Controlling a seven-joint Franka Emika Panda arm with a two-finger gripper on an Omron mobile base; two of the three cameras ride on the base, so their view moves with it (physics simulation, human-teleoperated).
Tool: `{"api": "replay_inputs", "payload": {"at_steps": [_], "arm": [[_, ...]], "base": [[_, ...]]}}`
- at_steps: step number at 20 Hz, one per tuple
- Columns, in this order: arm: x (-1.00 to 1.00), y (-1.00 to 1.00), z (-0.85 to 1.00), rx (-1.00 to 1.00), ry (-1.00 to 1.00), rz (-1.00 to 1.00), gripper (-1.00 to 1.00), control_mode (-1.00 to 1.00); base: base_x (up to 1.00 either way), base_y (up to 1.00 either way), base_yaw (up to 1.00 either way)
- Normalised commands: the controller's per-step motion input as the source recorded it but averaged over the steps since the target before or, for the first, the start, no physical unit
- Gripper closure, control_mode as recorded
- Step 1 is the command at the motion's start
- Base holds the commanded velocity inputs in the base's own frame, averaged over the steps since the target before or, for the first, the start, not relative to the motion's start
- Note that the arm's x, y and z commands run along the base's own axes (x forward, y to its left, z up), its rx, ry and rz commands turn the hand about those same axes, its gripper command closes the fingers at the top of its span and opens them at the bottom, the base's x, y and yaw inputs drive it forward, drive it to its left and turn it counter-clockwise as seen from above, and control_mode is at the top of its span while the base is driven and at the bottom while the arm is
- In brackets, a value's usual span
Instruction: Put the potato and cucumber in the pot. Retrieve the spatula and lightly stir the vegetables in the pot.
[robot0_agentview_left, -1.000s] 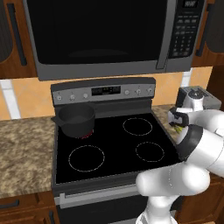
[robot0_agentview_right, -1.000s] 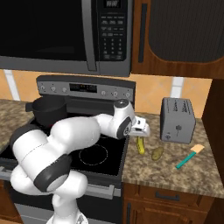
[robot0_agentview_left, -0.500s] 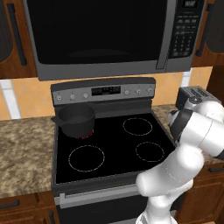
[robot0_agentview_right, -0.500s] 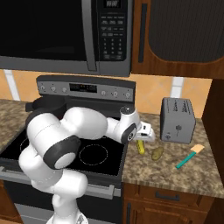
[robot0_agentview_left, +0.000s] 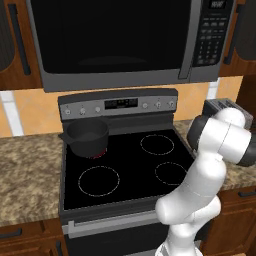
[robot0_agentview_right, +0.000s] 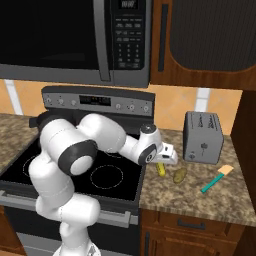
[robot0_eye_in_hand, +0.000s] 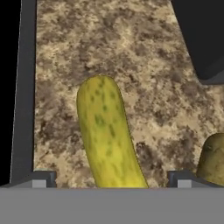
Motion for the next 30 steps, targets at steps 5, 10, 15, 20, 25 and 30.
{"api": "replay_inputs", "payload": {"at_steps": [5,10,15,20,25,30], "arm": [[0.21,-0.03,-0.27,0.01,0.04,0.0,-1.0,-1.0],[0.16,-0.07,-0.23,0.01,0.03,0.0,1.0,-1.0],[-0.08,-0.01,-0.01,0.01,-0.02,0.0,1.0,-1.0],[-0.53,0.23,0.66,0.0,-0.25,0.0,1.0,-1.0],[-0.53,0.88,0.96,0.0,-0.25,0.0,1.0,-1.0],[-0.35,1.0,0.89,0.03,-0.14,0.0,1.0,-1.0]], "base": [[0.0,0.0,0.0],[0.0,0.0,0.0],[0.0,0.0,0.0],[0.0,0.0,0.0],[0.0,0.0,0.0],[0.0,0.0,0.0]]}}
